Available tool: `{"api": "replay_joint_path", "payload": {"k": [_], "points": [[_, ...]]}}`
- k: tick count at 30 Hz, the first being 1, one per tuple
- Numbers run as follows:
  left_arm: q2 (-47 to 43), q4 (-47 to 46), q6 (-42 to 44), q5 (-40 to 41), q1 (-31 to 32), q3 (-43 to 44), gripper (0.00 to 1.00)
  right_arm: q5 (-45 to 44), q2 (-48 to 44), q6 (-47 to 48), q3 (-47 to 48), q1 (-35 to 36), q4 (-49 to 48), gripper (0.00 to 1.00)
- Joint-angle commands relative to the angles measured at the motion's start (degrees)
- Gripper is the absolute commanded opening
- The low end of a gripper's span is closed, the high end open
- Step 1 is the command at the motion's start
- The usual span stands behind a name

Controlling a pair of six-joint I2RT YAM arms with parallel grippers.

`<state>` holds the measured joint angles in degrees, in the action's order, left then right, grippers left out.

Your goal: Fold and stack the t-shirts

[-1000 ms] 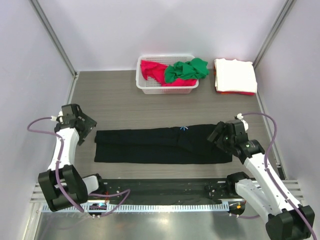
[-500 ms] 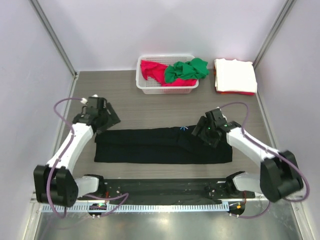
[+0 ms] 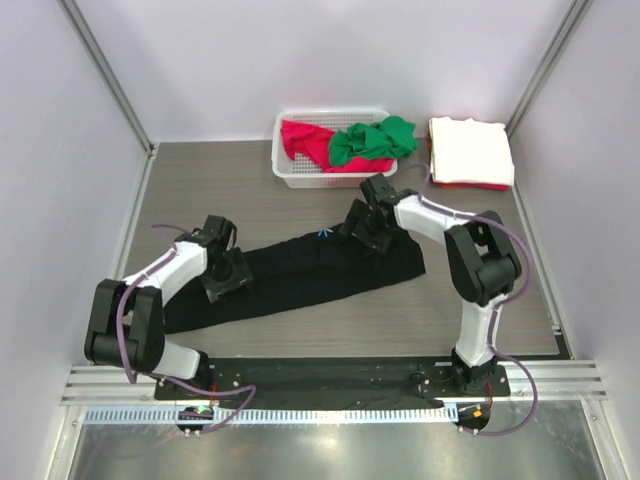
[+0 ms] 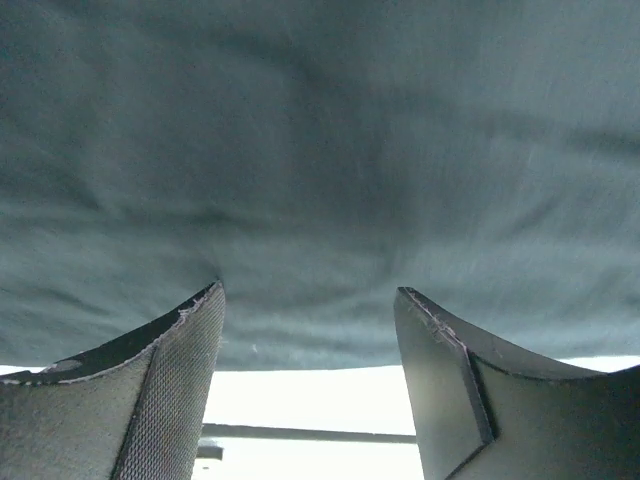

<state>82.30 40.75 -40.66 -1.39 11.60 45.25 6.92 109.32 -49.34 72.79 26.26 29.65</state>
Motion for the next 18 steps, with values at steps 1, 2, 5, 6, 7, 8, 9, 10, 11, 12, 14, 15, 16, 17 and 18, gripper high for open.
{"api": "replay_joint_path", "payload": {"k": [1,2,5,6,7,8,9,10,11,12,14,15,16,17,18], "points": [[-3.11,1.79,-2.13,-5.37,1.76,-1.57,0.69,-4.19,12.39,4.95,9.32,-0.16,0.83,0.85],[-3.81,1.53,-4.66,-7.29,3.50,-1.92,0.69,-6.02,14.06,5.57,11.99,-0.24,4.24,0.86],[-6.36,0.39,-10.72,-8.63,10.77,-2.63,0.68,-9.72,16.80,5.93,15.97,-1.91,6.47,0.87],[-6.97,-0.40,-12.49,-10.72,12.99,-2.89,0.69,-10.08,16.46,5.66,15.97,-2.79,6.56,0.88],[-7.07,-1.54,-14.51,-12.48,15.28,-3.24,0.68,-10.34,15.93,5.31,14.84,-4.36,6.56,0.88],[-7.07,-3.38,-16.01,-13.72,19.56,-2.63,0.69,-10.69,15.49,5.31,14.14,-5.33,6.39,0.88],[-7.42,-3.31,-17.42,-13.56,21.35,-1.58,0.69,-10.78,14.97,5.48,13.52,-6.04,6.47,0.88],[-7.94,-2.53,-17.26,-12.42,23.19,-0.01,0.70,-10.61,13.65,5.75,12.30,-6.57,6.39,0.88],[-8.47,0.44,-16.65,-10.84,23.21,4.97,0.71,-10.61,12.77,6.79,11.76,-7.44,6.39,0.88],[-8.82,2.30,-13.59,-7.44,22.95,7.98,0.75,-11.22,11.89,7.50,11.23,-7.54,6.47,0.88],[-7.17,6.07,-8.41,0.92,20.42,19.62,0.82,-10.96,8.91,9.95,10.53,-7.63,6.47,0.90],[-5.33,6.79,-4.29,3.65,19.01,23.96,0.90,-10.26,7.85,10.75,10.44,-7.63,6.56,0.90],[-0.79,6.88,-1.90,4.28,15.60,27.83,0.92,-10.00,6.01,11.37,10.52,-7.72,7.00,0.90],[2.31,6.36,-0.05,4.20,14.08,31.35,0.93,-9.47,4.78,11.81,10.61,-7.63,7.26,0.91],[5.12,6.10,1.54,4.20,12.68,39.39,0.94,-8.68,3.81,13.03,10.96,-7.63,7.61,0.91]]}}
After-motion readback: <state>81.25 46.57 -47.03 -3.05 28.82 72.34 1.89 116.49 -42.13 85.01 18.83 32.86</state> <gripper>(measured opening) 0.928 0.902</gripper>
